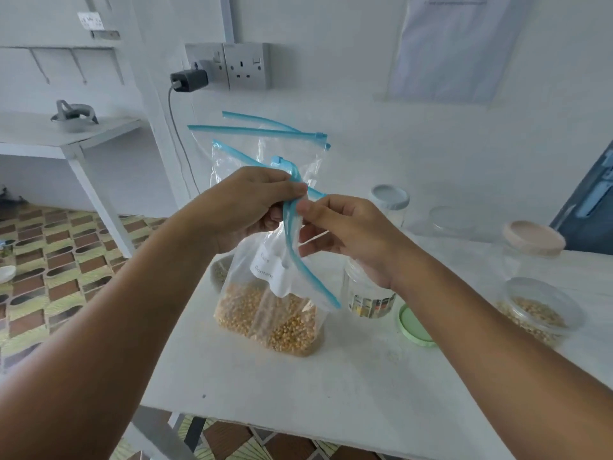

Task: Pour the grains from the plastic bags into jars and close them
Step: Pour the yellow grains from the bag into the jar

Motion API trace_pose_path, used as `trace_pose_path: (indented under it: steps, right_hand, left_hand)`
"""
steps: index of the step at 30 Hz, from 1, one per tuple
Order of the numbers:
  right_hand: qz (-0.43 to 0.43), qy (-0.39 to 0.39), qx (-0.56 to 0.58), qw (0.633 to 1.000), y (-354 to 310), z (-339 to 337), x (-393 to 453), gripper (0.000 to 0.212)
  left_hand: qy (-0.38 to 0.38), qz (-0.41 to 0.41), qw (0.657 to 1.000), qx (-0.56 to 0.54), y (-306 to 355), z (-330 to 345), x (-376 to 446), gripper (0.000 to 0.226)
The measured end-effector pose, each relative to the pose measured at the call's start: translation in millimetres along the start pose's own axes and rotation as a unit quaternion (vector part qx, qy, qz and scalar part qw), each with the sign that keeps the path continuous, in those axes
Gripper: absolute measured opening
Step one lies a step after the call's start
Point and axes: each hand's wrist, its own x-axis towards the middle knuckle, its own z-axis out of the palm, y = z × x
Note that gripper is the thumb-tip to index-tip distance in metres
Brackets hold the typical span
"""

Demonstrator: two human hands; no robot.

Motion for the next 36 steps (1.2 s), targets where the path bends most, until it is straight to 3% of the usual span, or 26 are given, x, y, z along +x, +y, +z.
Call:
trace_pose_path:
  steps: [3, 5, 7, 11, 14, 17, 19, 23, 26, 29, 33, 36]
  right_hand:
    - [-0.006, 0.054, 0.016, 0.998, 0.6, 4.8, 3.3, 0.053]
    - [-0.011, 0.079, 0.003, 0.997, 1.1, 9.7, 5.6, 0.043]
    - [-0.015, 0.086, -0.017, 0.996, 0.9, 15.9, 5.7, 0.029]
    - [-0.011, 0.085, -0.013, 0.996, 1.6, 25.8, 5.1, 0.023]
    - [0.003, 0.140, -0.120, 0.983, 4.1, 19.5, 4.9, 0.021]
    - [0.010, 0.203, -0.248, 0.947, 7.2, 9.4, 2.6, 0.014]
    - [0.003, 0.198, -0.294, 0.935, 5.2, 11.9, 0.3, 0.022]
    - [-0.066, 0.178, -0.324, 0.927, 1.8, 27.1, 3.5, 0.051]
    - [-0.142, 0.144, -0.417, 0.886, 2.9, 29.1, 4.7, 0.036]
    - [-0.133, 0.107, -0.502, 0.848, 11.5, 12.2, 4.4, 0.029]
    - [-0.089, 0.116, -0.470, 0.871, 29.6, -14.2, 6.6, 0.034]
    - [-0.096, 0.113, -0.424, 0.893, 30.4, -10.4, 7.6, 0.028]
  left_hand:
    - [-0.007, -0.006, 0.999, -0.037, -6.4, -2.3, 3.2, 0.035]
    - [-0.024, -0.005, 0.998, -0.064, -14.9, -6.1, 3.1, 0.030]
    - [-0.034, 0.016, 0.998, -0.044, -23.5, -11.2, 1.8, 0.027]
    - [-0.001, 0.062, 0.997, 0.044, -28.4, -21.1, -2.3, 0.024]
    - [0.052, 0.075, 0.988, 0.125, -32.4, -30.9, -8.2, 0.022]
    - [0.122, 0.072, 0.969, 0.204, -40.1, -46.9, -14.1, 0.031]
    - [0.135, 0.063, 0.963, 0.226, -40.9, -50.5, -16.0, 0.037]
    - [0.084, 0.069, 0.967, 0.229, -32.6, -32.6, -14.7, 0.043]
    - [0.075, 0.065, 0.968, 0.232, -30.6, -26.5, -14.7, 0.041]
    - [0.108, 0.039, 0.948, 0.295, -35.9, -42.2, -21.9, 0.043]
    - [0.187, 0.035, 0.906, 0.378, -44.4, -59.7, -32.4, 0.034]
    - [0.157, 0.031, 0.918, 0.362, -43.7, -40.5, -31.1, 0.030]
